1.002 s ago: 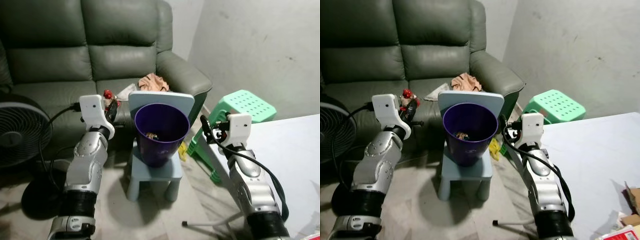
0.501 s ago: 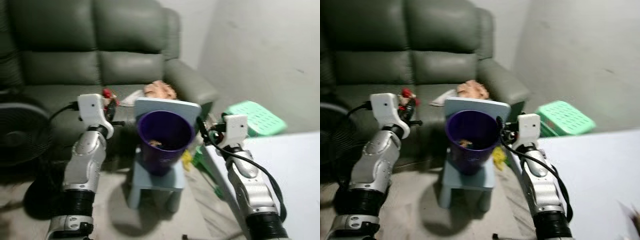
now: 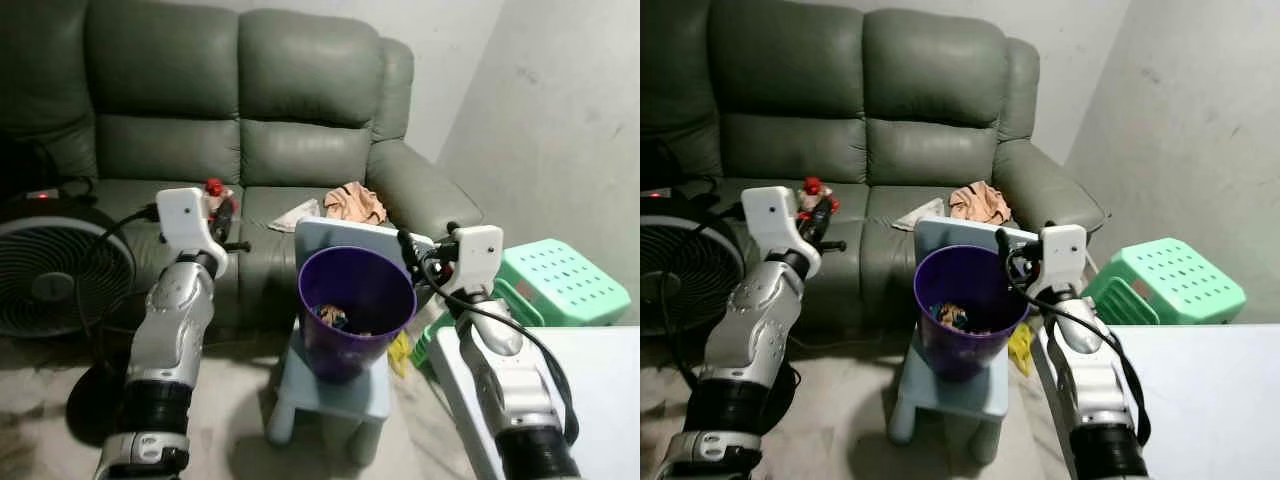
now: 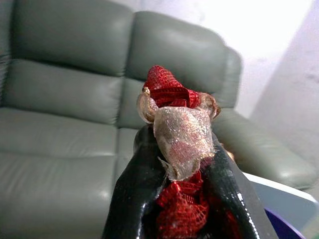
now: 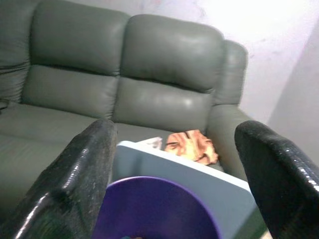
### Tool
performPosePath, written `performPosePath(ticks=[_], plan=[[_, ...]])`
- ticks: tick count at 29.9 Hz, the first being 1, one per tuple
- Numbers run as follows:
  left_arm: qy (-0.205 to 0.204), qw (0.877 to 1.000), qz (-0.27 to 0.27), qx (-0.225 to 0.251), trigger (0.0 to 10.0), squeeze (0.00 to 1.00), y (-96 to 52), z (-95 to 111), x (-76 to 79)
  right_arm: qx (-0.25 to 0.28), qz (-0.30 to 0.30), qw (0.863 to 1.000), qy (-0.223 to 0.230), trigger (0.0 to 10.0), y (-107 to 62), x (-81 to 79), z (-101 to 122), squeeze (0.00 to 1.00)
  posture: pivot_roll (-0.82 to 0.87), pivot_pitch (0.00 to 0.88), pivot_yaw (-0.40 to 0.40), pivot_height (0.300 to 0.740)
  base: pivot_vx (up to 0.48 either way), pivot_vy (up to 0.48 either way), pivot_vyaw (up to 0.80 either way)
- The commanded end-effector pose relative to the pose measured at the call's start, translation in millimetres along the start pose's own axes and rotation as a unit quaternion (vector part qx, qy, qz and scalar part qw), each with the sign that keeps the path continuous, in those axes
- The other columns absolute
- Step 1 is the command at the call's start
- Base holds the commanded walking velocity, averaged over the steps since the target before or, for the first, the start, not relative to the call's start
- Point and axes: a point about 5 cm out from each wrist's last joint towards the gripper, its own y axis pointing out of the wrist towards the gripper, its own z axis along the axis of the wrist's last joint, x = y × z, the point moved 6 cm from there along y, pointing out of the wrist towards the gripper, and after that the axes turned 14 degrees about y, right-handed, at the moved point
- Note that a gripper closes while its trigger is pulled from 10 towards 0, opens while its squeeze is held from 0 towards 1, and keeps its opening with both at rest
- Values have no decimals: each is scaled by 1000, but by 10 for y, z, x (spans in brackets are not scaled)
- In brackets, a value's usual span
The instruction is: Picking trash to rubbish bin
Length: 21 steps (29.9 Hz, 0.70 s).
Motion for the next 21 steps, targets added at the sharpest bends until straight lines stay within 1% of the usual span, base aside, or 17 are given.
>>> performPosePath(ticks=[1,21], plan=[[-2,1000,-7,4,10000,0,5,35,37,5,2,1000,1,10000,15,4,46,0,83,0,-147,740,244,0,0],[-5,1000,-4,4,10000,0,11,38,35,5,11,1000,2,10000,29,-24,60,0,85,0,-154,740,244,0,0]])
